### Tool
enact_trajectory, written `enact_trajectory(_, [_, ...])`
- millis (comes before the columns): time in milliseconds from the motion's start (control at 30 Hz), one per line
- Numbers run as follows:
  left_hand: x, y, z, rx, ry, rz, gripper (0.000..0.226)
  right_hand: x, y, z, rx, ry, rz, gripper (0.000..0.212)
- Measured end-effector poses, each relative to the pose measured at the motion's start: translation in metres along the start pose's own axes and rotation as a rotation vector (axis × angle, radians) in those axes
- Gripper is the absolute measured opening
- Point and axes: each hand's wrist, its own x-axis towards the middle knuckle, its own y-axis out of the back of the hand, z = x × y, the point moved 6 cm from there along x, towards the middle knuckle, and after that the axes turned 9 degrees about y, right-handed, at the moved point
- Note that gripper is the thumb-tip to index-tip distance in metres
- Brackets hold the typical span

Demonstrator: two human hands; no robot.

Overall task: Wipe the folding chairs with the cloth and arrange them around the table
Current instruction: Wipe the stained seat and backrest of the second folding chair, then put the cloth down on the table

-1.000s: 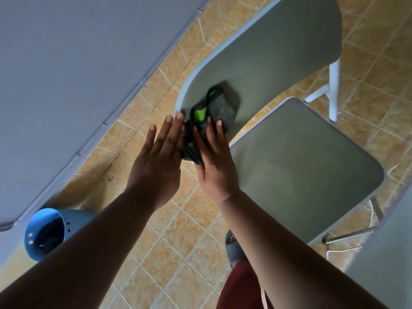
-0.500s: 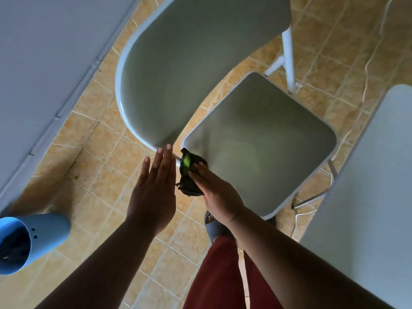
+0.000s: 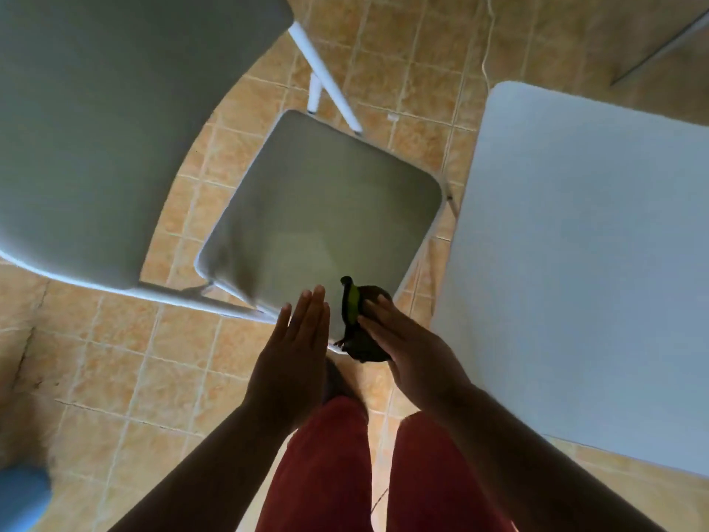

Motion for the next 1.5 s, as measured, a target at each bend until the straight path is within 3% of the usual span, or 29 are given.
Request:
enact_trajectory(233, [0.036, -0.014, 0.157, -0.043, -0.203, -0.057, 0.087, -0.131, 0.069, 0.096, -0.104, -0.284, 0.168, 0.068])
enact_trajectory(467, [0.046, -0.04, 0.322, -0.027, -0.399, -0.091, 0.074, -0.289, 0.103, 0.18, -0.218, -0.466, 0.254, 0.065])
enact_trajectory(667, [0.037, -0.073, 0.4, -0.015, -0.422, -0.141, 0.076, -0.406, 0.103, 0.237, -0.304, -0.56, 0.279, 0.064])
enact_trajectory(900, [0.028, -0.112, 0.414, 0.072, -0.347, -0.195, 0.078, -0.449, 0.053, 0.261, -0.275, -0.546, -0.047, 0.075])
enact_trajectory(1067, [0.022, -0.125, 0.407, 0.118, -0.313, -0.221, 0.081, -0.445, 0.049, 0.258, -0.293, -0.572, -0.134, 0.088])
enact_trajectory(1267, [0.015, -0.095, 0.391, 0.124, -0.271, -0.204, 0.081, -0.432, 0.077, 0.236, -0.238, -0.599, -0.066, 0.082])
enact_trajectory(1500, [-0.021, -0.003, 0.344, 0.066, -0.138, -0.131, 0.084, -0.374, 0.135, 0.165, -0.211, -0.536, 0.054, 0.077])
